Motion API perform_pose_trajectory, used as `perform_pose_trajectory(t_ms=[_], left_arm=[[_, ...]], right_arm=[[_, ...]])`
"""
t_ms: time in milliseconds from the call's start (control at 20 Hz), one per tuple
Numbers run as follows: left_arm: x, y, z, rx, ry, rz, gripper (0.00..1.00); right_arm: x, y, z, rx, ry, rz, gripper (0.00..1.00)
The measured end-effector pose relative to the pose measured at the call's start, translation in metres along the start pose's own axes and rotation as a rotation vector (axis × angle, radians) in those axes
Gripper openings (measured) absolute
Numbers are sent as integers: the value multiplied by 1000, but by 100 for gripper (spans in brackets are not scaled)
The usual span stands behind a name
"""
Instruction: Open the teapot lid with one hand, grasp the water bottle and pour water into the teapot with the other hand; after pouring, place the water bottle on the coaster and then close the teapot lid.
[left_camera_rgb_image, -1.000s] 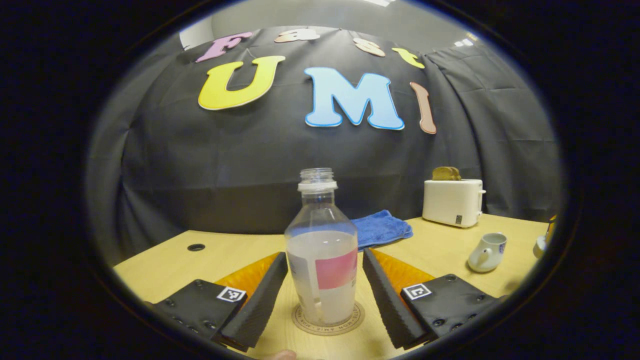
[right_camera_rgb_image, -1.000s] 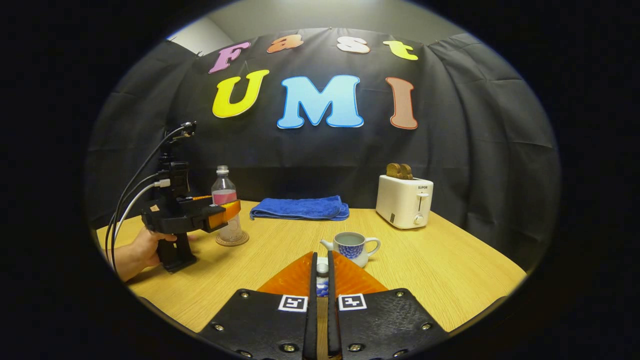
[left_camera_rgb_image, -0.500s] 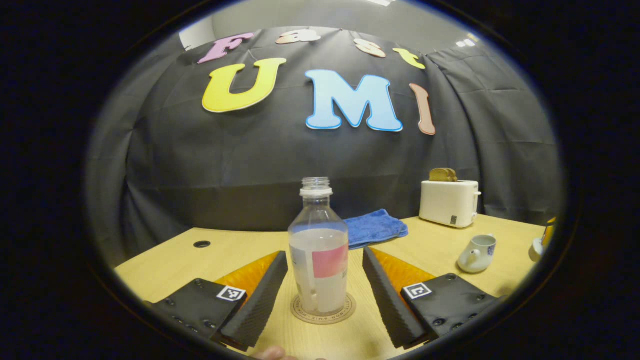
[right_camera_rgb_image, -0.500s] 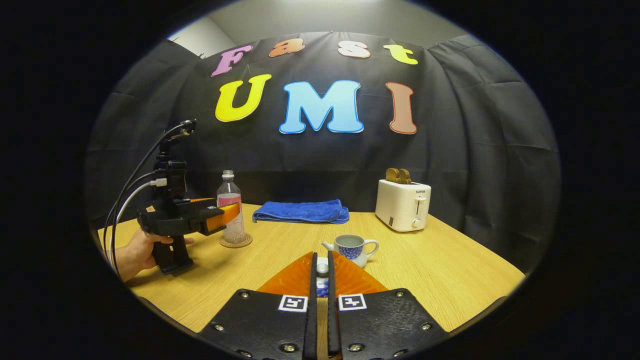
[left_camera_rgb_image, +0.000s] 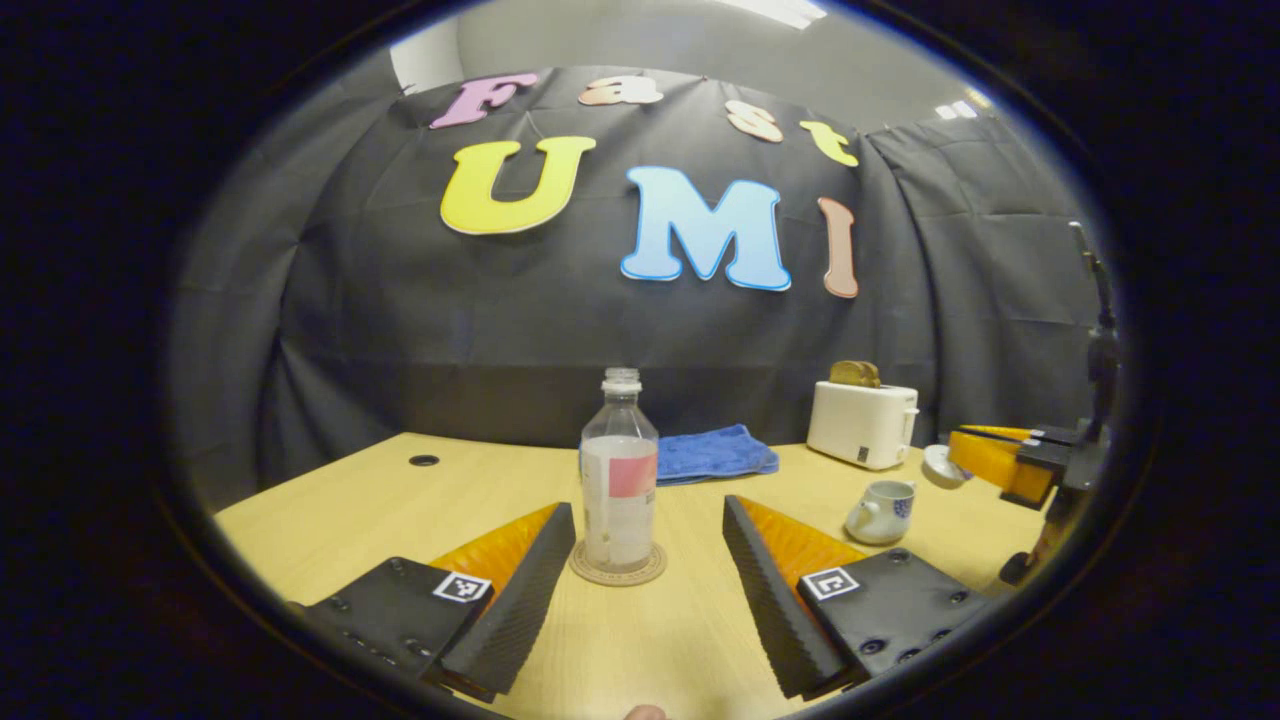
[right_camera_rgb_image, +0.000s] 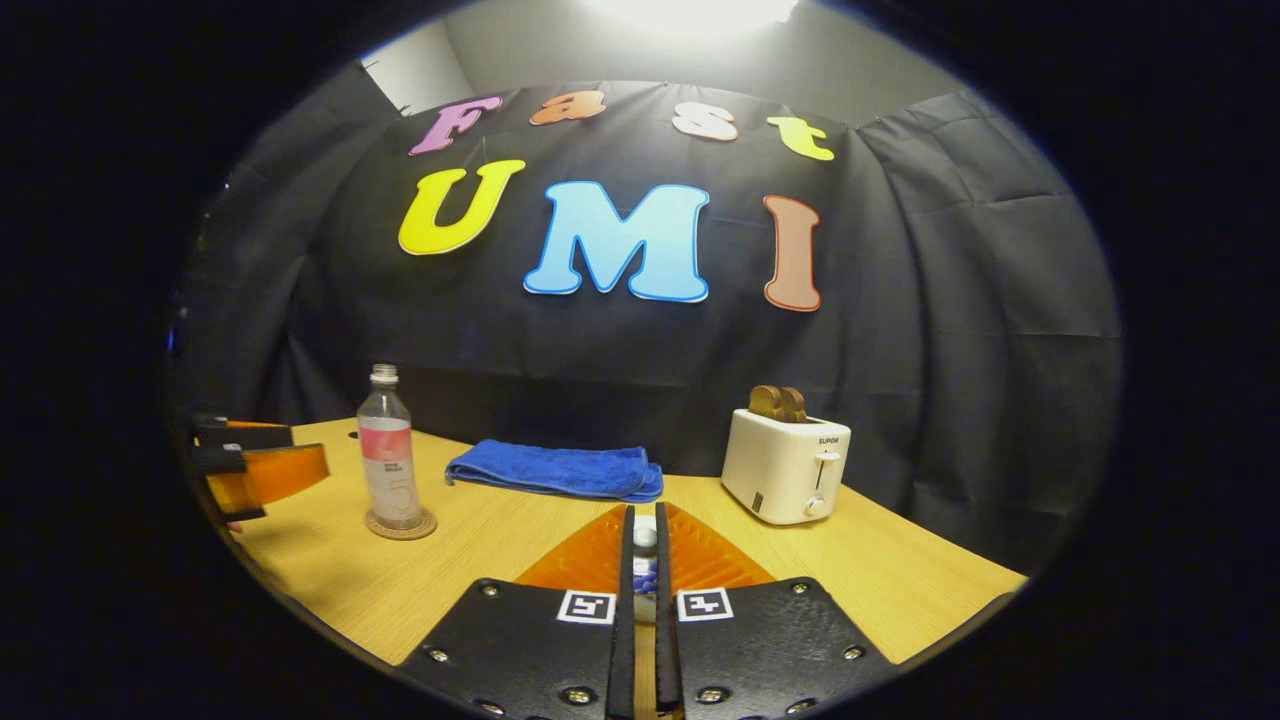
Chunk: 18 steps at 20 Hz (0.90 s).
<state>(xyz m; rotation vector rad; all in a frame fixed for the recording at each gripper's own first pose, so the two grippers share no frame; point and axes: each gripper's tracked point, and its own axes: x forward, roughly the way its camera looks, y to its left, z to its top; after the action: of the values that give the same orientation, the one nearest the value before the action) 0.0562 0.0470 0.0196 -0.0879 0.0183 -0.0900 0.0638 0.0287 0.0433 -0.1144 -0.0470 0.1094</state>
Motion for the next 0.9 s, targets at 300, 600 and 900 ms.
perform_pose_trajectory(t_ms=[300, 600, 900], left_arm=[[-6, -6, -11, -40, 13, -25, 100], [2, -9, -22, -48, 36, -41, 100], [4, -10, -22, -37, 33, -46, 100]], right_arm=[[40, -12, -17, -15, 16, -53, 8], [55, -10, -36, -29, 66, -55, 8], [57, -10, -45, -26, 90, -53, 8]])
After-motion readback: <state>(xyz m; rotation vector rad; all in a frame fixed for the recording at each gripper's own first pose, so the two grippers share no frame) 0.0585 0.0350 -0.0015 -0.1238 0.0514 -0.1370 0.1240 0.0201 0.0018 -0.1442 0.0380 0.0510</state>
